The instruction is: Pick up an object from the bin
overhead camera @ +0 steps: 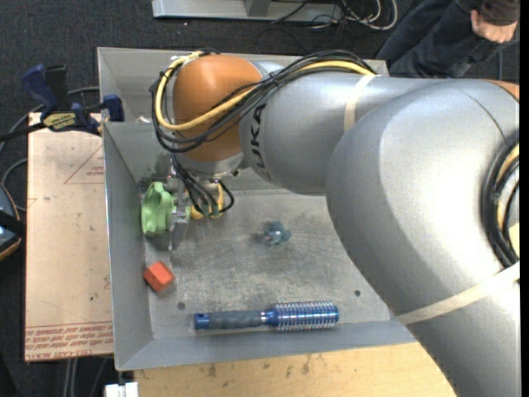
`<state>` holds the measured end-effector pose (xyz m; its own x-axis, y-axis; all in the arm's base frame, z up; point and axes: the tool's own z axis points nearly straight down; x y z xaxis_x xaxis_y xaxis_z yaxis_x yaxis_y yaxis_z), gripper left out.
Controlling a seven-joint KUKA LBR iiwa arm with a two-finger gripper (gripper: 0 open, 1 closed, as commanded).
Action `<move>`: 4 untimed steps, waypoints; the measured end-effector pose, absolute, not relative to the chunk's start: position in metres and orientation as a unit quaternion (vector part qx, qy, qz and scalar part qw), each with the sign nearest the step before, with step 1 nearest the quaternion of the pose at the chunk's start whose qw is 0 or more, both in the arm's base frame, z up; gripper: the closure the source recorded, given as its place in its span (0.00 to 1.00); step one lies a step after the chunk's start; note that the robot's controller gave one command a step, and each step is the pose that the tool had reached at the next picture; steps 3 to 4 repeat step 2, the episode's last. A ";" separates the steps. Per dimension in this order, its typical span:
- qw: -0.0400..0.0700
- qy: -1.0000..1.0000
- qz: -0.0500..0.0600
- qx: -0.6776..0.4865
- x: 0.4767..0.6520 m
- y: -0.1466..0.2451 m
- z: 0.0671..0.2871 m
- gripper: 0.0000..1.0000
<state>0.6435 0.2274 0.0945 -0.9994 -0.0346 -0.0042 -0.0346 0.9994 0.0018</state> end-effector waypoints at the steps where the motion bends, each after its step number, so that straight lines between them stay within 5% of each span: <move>1: 0.002 1.000 0.001 -0.016 0.644 0.227 0.094 1.00; 2: 0.006 1.000 0.002 -0.007 0.651 0.235 0.207 1.00; 4: 0.006 1.000 0.002 -0.007 0.651 0.235 0.207 1.00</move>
Offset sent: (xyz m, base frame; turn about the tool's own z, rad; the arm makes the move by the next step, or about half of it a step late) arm 0.0000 0.0000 0.0000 0.0000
